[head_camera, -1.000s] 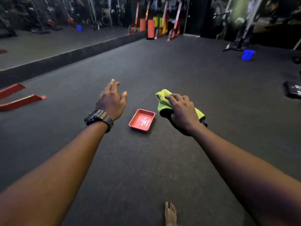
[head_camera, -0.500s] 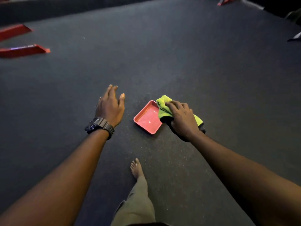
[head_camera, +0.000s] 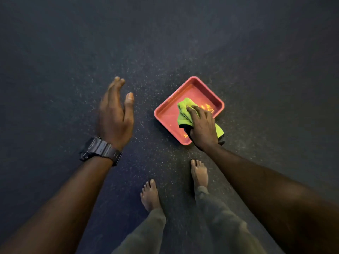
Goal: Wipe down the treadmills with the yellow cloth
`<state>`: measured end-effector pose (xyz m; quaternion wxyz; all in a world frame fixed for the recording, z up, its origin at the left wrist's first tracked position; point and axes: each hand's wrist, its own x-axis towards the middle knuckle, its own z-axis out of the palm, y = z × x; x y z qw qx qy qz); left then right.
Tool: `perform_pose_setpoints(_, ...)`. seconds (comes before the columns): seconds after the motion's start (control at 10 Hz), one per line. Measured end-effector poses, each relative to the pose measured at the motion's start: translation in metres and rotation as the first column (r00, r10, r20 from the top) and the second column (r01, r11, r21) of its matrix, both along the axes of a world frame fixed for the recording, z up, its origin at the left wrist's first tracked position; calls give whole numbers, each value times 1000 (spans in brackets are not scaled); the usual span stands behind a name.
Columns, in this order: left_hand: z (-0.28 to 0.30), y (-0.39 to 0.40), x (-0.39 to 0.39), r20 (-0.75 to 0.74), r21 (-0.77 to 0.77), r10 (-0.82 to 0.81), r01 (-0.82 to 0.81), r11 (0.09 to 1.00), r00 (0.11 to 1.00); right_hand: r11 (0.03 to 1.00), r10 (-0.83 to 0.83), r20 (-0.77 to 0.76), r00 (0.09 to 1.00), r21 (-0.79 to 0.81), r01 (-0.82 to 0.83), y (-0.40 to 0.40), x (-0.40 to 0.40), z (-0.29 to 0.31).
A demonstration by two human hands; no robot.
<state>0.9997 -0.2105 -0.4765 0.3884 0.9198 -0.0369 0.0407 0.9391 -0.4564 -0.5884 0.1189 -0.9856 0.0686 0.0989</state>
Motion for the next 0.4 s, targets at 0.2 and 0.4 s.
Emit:
perform_pose_setpoints(0.2, -223, -19, 29, -84, 9, 13, -13, 1000, 996, 996, 88, -111, 990, 20, -86, 2, 59, -240)
perform_pose_setpoints(0.4, -263, -6, 33, -138, 36, 103, -99, 994, 985, 997, 72, -377, 923, 23, -68, 1, 70, -296)
